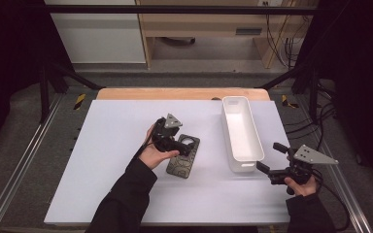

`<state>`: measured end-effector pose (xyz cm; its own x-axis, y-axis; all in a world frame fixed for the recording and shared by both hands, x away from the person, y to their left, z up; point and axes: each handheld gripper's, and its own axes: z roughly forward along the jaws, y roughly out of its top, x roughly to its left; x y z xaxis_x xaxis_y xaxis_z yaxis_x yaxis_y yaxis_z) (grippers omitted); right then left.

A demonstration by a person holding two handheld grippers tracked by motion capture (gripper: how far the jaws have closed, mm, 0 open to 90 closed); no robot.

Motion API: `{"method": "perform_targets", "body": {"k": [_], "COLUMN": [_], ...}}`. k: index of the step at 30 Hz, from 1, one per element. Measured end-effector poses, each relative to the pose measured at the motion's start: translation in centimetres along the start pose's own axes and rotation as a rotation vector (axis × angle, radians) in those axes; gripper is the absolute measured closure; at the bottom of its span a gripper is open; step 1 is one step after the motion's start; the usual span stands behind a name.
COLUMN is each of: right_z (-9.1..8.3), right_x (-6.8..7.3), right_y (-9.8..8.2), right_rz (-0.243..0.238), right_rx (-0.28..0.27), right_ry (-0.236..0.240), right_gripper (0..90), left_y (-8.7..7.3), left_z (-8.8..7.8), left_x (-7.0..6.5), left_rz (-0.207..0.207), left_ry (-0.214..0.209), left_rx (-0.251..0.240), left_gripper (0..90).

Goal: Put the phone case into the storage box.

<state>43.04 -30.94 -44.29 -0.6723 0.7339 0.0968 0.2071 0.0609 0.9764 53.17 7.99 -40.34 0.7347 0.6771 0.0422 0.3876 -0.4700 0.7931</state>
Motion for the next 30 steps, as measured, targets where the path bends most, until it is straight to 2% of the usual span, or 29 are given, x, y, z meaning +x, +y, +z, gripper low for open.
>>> {"method": "perform_targets", "body": {"k": [11,17,26,30], "right_z": [0.0,0.0,0.1,0.1], "right_x": [0.0,0.0,0.0,0.0], "right_y": [0.0,0.0,0.0,0.0], "right_rz": [-0.001,-0.002,-0.004,-0.004], "right_rx": [0.0,0.0,0.002,0.003], "right_ry": [0.002,0.003,0.004,0.004], "right_gripper": [0.4,0.4,0.4,0.4], "left_y": [0.4,0.5,0.1,0.0], "left_z": [1.5,2.4,3.5,3.7], "left_x": [0.1,0.3,0.3,0.2], "left_rz": [-0.026,-0.063,-0.066,-0.07], "left_ry": [0.008,0.017,0.038,0.037], "left_rx": [0.036,0.047,0.1,0.105], "left_gripper": [0.0,0.0,0.0,0.0]}}
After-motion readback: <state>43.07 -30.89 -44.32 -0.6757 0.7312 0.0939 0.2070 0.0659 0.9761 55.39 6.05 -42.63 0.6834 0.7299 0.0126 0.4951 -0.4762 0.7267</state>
